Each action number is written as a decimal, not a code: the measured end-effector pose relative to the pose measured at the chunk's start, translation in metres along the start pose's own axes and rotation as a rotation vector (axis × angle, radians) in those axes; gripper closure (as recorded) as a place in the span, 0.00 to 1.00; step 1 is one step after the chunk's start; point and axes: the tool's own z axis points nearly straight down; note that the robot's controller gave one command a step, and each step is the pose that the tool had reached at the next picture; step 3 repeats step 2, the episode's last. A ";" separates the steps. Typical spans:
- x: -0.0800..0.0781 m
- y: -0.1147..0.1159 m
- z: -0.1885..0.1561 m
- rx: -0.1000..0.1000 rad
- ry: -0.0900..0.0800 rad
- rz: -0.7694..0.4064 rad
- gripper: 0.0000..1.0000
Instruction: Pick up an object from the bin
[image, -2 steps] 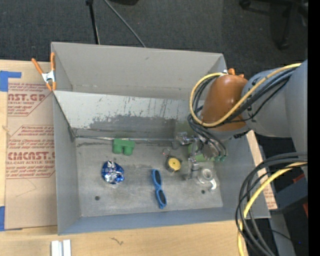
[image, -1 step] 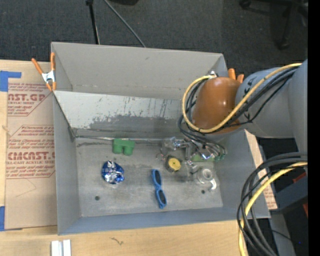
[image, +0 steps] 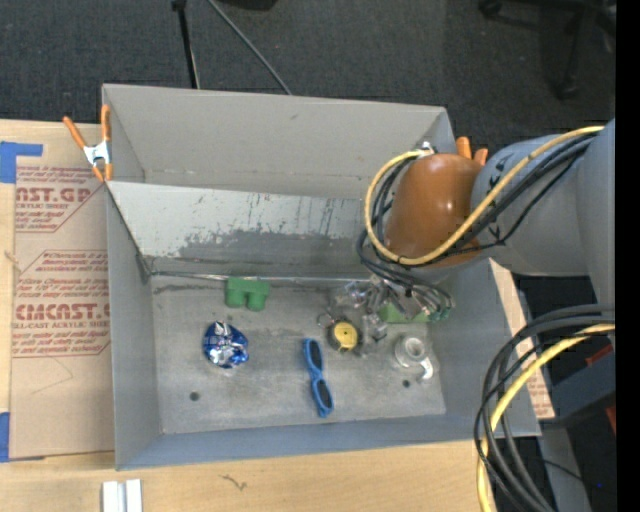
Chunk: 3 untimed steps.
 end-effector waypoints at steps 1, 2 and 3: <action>-0.009 0.024 -0.122 0.004 -0.007 -0.015 1.00; -0.012 0.027 -0.196 0.003 -0.004 -0.393 1.00; -0.012 0.027 -0.196 0.003 -0.004 -0.393 1.00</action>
Offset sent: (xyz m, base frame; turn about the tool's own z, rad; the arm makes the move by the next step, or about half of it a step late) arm -0.0055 0.0238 0.1177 -0.0138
